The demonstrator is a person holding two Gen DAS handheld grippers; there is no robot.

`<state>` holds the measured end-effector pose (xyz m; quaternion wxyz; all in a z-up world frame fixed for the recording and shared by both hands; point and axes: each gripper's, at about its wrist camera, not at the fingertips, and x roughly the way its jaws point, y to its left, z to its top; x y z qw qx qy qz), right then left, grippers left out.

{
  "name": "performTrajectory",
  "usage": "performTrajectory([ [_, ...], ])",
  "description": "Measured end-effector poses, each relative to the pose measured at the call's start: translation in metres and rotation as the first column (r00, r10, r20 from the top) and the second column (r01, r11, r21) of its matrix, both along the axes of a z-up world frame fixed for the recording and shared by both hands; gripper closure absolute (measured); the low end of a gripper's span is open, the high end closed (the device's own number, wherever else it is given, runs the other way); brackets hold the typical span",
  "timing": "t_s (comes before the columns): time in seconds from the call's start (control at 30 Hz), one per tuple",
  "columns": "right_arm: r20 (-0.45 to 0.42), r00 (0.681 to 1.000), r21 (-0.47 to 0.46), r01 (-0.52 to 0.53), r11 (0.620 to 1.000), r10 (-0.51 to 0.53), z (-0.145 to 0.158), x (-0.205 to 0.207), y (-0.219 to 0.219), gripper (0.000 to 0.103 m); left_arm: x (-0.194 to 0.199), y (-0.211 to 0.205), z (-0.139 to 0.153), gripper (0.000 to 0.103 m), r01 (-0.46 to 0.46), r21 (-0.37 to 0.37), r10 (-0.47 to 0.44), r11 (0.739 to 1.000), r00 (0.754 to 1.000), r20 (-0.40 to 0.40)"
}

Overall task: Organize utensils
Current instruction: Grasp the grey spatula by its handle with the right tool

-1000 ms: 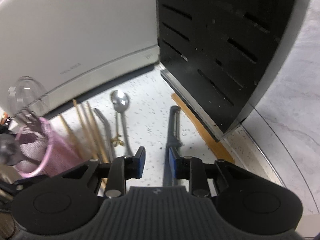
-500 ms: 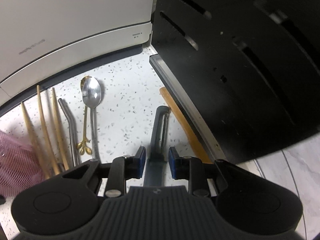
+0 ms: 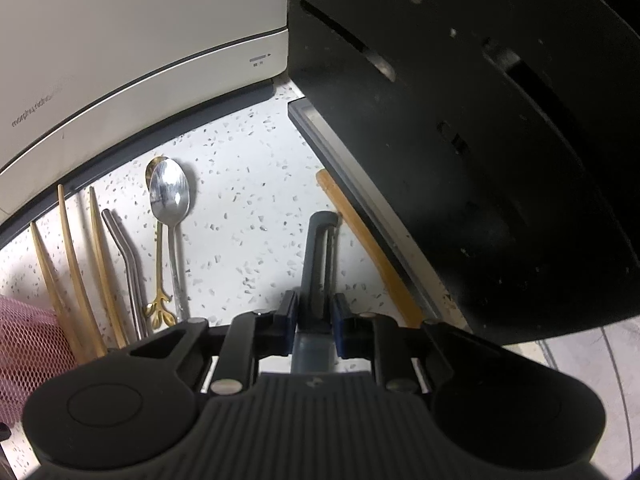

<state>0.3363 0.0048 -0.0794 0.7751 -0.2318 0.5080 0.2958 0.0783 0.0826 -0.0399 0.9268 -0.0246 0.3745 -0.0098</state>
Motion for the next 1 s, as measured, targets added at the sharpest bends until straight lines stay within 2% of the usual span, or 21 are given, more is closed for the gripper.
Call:
performTrajectory([
  [0.4,0.056,0.998,-0.007,-0.036,0.999,0.037,0.001,-0.019,0.002,0.088,0.000,0.000,0.000,0.011,-0.001,0.001,0.001,1.000,1.000,-0.002],
  [0.7,0.115,0.989,0.018,-0.093,0.995,0.091,0.025,-0.047,-0.006,0.088,0.000,-0.001,0.000,0.011,-0.001,0.002,0.001,1.000,1.000,-0.003],
  [1.0,0.191,0.974,0.093,-0.139,0.986,0.119,0.057,-0.083,-0.035,0.089,0.000,-0.001,0.000,0.011,-0.003,0.001,0.003,1.000,1.000,-0.002],
])
